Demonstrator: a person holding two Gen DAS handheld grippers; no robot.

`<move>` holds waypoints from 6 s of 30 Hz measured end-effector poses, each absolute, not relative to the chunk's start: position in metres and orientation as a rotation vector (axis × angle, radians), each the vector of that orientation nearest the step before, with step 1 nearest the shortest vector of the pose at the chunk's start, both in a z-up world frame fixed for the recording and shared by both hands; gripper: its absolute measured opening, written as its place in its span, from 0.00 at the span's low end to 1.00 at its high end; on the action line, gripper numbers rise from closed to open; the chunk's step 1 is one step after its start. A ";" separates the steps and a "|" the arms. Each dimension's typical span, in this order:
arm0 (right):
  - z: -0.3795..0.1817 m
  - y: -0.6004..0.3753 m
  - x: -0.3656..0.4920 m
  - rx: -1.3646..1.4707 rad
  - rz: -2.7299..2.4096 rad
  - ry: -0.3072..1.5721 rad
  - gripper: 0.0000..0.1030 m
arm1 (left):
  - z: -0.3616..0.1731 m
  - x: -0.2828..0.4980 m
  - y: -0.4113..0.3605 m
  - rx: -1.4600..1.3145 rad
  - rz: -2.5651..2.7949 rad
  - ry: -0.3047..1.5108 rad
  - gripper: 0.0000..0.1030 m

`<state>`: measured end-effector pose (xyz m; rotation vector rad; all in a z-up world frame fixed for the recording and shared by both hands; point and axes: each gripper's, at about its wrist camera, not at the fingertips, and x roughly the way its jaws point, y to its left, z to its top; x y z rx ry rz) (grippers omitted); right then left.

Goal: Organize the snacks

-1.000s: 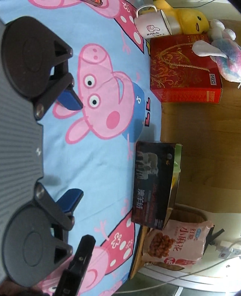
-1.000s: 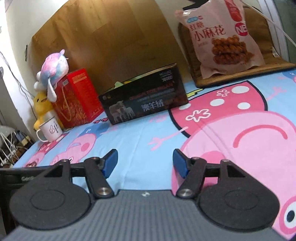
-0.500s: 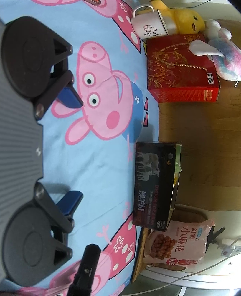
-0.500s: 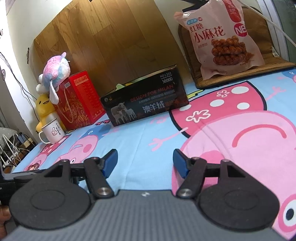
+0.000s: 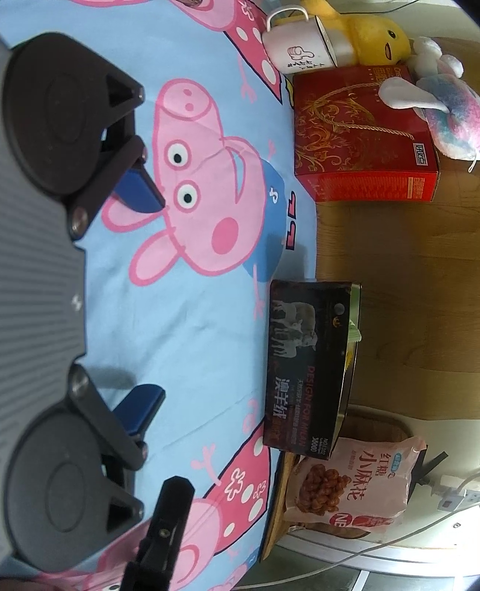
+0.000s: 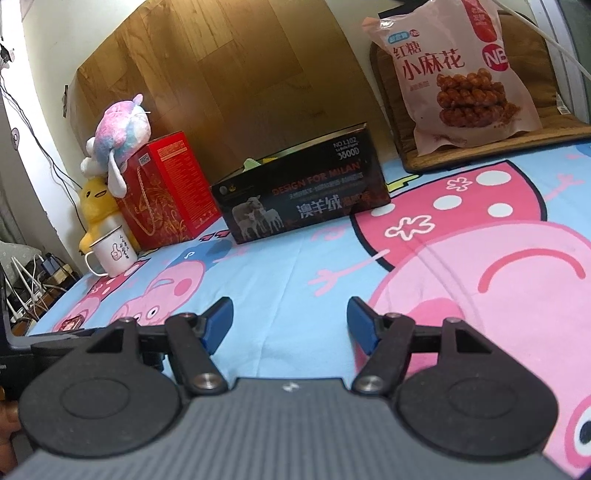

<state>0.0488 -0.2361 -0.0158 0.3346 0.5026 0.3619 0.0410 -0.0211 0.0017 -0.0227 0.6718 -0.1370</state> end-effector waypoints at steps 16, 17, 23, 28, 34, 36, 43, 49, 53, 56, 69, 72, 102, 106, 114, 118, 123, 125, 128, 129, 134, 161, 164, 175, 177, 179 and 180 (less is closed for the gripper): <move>-0.016 -0.235 0.049 0.332 0.376 0.504 0.72 | 0.005 0.031 -0.026 0.008 -0.122 0.607 1.00; -0.016 -0.235 0.049 0.332 0.376 0.504 0.72 | 0.005 0.031 -0.026 0.010 -0.124 0.606 1.00; -0.017 -0.235 0.050 0.331 0.376 0.509 0.72 | 0.006 0.028 -0.028 0.024 -0.132 0.592 1.00; -0.017 -0.234 0.050 0.329 0.375 0.511 0.72 | 0.007 0.026 -0.029 0.030 -0.131 0.574 1.00; -0.017 -0.233 0.050 0.327 0.377 0.512 0.72 | 0.007 0.026 -0.029 0.032 -0.128 0.575 1.00; -0.017 -0.234 0.050 0.327 0.377 0.512 0.72 | 0.007 0.026 -0.029 0.033 -0.127 0.574 1.00; -0.017 -0.234 0.050 0.326 0.377 0.513 0.72 | 0.007 0.026 -0.028 0.027 -0.132 0.578 1.00; -0.017 -0.234 0.050 0.325 0.377 0.514 0.72 | 0.006 0.027 -0.028 0.027 -0.139 0.582 1.00; -0.016 -0.234 0.050 0.326 0.377 0.513 0.72 | 0.006 0.028 -0.027 0.020 -0.145 0.590 1.00; -0.016 -0.233 0.050 0.326 0.377 0.513 0.72 | 0.005 0.029 -0.026 0.016 -0.146 0.593 1.00; -0.016 -0.233 0.051 0.327 0.377 0.513 0.72 | 0.005 0.031 -0.024 -0.004 -0.153 0.609 1.00; -0.016 -0.233 0.051 0.327 0.377 0.513 0.72 | 0.004 0.031 -0.023 -0.009 -0.153 0.612 1.00; -0.016 -0.233 0.050 0.326 0.377 0.513 0.72 | 0.004 0.034 -0.018 -0.049 -0.163 0.630 1.00; -0.016 -0.233 0.050 0.326 0.377 0.513 0.72 | 0.004 0.034 -0.018 -0.049 -0.165 0.629 1.00; -0.016 -0.233 0.050 0.326 0.377 0.513 0.72 | 0.003 0.034 -0.018 -0.049 -0.165 0.629 1.00; -0.017 -0.233 0.051 0.326 0.377 0.513 0.72 | 0.003 0.034 -0.017 -0.050 -0.165 0.629 1.00; -0.017 -0.233 0.050 0.326 0.377 0.513 0.72 | 0.004 0.034 -0.017 -0.050 -0.165 0.630 1.00; -0.017 -0.233 0.051 0.326 0.377 0.513 0.73 | 0.004 0.034 -0.017 -0.050 -0.165 0.631 1.00; -0.017 -0.233 0.050 0.326 0.377 0.513 0.73 | 0.003 0.034 -0.018 -0.051 -0.163 0.634 1.00; -0.017 -0.233 0.051 0.326 0.377 0.513 0.73 | 0.002 0.034 -0.018 -0.052 -0.163 0.635 1.00; -0.017 -0.233 0.050 0.326 0.377 0.513 0.73 | 0.002 0.035 -0.018 -0.054 -0.163 0.640 1.00; -0.017 -0.233 0.050 0.326 0.376 0.513 0.73 | 0.001 0.037 -0.016 -0.067 -0.167 0.649 1.00; -0.017 -0.233 0.050 0.326 0.376 0.513 0.73 | 0.001 0.036 -0.016 -0.069 -0.168 0.650 1.00; -0.017 -0.233 0.050 0.326 0.376 0.514 0.73 | 0.001 0.037 -0.016 -0.069 -0.168 0.650 1.00; -0.017 -0.233 0.050 0.326 0.376 0.514 0.73 | 0.001 0.037 -0.016 -0.070 -0.168 0.650 1.00; -0.017 -0.233 0.050 0.326 0.376 0.514 0.73 | 0.001 0.037 -0.016 -0.070 -0.168 0.650 1.00; -0.017 -0.233 0.050 0.326 0.376 0.514 0.73 | 0.001 0.037 -0.016 -0.070 -0.168 0.650 1.00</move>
